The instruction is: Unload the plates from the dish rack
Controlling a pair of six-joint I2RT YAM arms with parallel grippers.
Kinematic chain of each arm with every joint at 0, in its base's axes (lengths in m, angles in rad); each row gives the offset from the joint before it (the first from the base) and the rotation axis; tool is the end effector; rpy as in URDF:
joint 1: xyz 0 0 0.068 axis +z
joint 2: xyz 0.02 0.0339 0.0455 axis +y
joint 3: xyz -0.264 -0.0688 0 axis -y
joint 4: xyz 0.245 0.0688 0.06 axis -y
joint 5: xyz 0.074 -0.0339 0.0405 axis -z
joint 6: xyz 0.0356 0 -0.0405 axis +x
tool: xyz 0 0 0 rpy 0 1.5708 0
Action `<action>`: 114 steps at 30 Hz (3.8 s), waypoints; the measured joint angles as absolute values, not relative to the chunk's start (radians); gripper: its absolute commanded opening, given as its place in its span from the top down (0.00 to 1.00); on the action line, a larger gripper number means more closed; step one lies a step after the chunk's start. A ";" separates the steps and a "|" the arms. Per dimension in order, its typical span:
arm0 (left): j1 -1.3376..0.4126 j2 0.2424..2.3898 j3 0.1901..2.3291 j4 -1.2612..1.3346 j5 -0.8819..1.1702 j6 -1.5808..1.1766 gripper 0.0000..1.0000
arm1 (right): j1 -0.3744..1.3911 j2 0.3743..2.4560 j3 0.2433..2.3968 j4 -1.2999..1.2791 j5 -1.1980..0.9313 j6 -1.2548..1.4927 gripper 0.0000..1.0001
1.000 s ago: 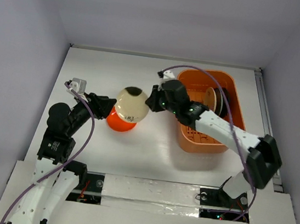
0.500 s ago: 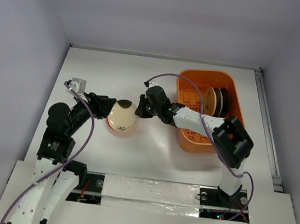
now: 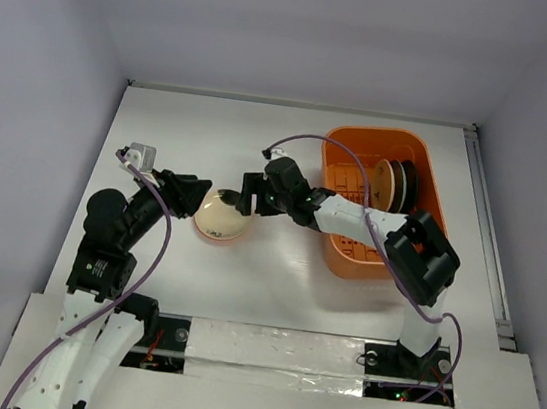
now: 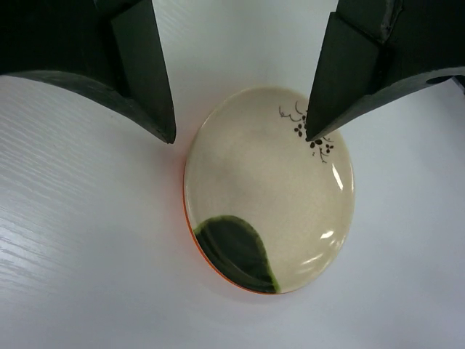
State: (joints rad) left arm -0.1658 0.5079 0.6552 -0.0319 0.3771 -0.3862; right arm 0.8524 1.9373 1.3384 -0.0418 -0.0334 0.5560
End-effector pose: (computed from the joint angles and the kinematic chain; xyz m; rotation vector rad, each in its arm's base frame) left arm 0.1253 -0.0343 0.3495 0.1515 1.4973 -0.7204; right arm 0.2878 0.3310 0.2059 -0.3641 2.3066 0.7883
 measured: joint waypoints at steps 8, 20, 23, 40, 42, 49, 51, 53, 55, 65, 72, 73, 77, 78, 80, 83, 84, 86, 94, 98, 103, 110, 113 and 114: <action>-0.166 0.506 0.655 -0.032 0.377 -0.386 0.60 | 0.852 1.781 1.338 -0.136 0.100 0.487 0.84; -0.166 0.506 0.655 -0.034 0.377 -0.386 0.60 | 0.677 1.310 1.310 -0.318 0.566 0.319 0.54; -0.166 0.506 0.655 -0.035 0.377 -0.386 0.59 | 0.576 1.312 1.296 -0.377 0.667 0.302 0.45; -0.166 0.506 0.655 -0.035 0.377 -0.386 0.59 | 0.463 1.494 1.213 -0.498 0.726 0.265 0.58; -0.166 0.506 0.655 -0.035 0.377 -0.386 0.59 | 0.458 1.502 1.213 -0.497 0.725 0.264 0.58; -0.166 0.506 0.655 -0.035 0.377 -0.386 0.60 | 0.444 1.550 1.213 -0.495 0.727 0.253 0.76; -0.166 0.506 0.655 -0.035 0.377 -0.386 0.59 | 0.444 1.554 1.213 -0.495 0.726 0.249 0.82; -0.166 0.506 0.655 -0.035 0.377 -0.386 0.59 | 0.444 1.552 1.213 -0.498 0.728 0.236 0.85; -0.166 0.506 0.655 -0.035 0.377 -0.386 0.59 | 0.442 1.551 1.213 -0.499 0.732 0.225 0.88; -0.166 0.508 0.655 -0.035 0.378 -0.386 0.59 | 0.465 1.486 1.218 -0.518 0.730 0.189 0.97; -0.166 0.508 0.655 -0.035 0.381 -0.386 0.59 | 0.542 1.383 1.272 -0.547 0.735 0.186 1.00; -0.166 0.508 0.655 -0.035 0.381 -0.386 0.59 | 0.558 1.364 1.279 -0.548 0.736 0.187 1.00; -0.166 0.508 0.655 -0.035 0.381 -0.387 0.59 | 0.635 1.285 1.314 -0.551 0.737 0.192 1.00; -0.166 0.508 0.655 -0.035 0.382 -0.387 0.59 | 0.659 1.267 1.319 -0.546 0.736 0.196 1.00; -0.166 0.509 0.655 -0.035 0.383 -0.387 0.59 | 0.721 1.235 1.321 -0.522 0.726 0.210 1.00; -0.166 0.509 0.655 -0.035 0.385 -0.387 0.59 | 0.799 1.232 1.321 -0.456 0.661 0.241 1.00; -0.166 0.509 0.655 -0.035 0.385 -0.387 0.59 | 0.817 1.243 1.321 -0.425 0.631 0.253 1.00; -0.166 0.510 0.655 -0.035 0.385 -0.387 0.59 | 0.844 1.292 1.319 -0.357 0.549 0.287 1.00; -0.166 0.510 0.655 -0.035 0.385 -0.387 0.59 | 0.958 1.678 1.356 -0.191 0.302 0.405 1.00; -0.166 0.510 0.655 -0.035 0.385 -0.387 0.59 | 0.993 1.818 1.371 -0.161 0.229 0.463 1.00; -0.166 0.510 0.655 -0.035 0.385 -0.387 0.59 | 0.990 1.880 1.380 -0.133 0.207 0.527 1.00; -0.166 0.510 0.655 -0.035 0.385 -0.387 0.59 | 0.981 1.905 1.382 -0.070 0.207 0.600 1.00; -0.166 0.510 0.655 -0.035 0.385 -0.387 0.59 | 0.976 1.908 1.379 -0.053 0.207 0.621 0.97; -0.166 0.510 0.655 -0.035 0.385 -0.387 0.59 | 0.974 1.908 1.379 -0.051 0.208 0.627 0.96</action>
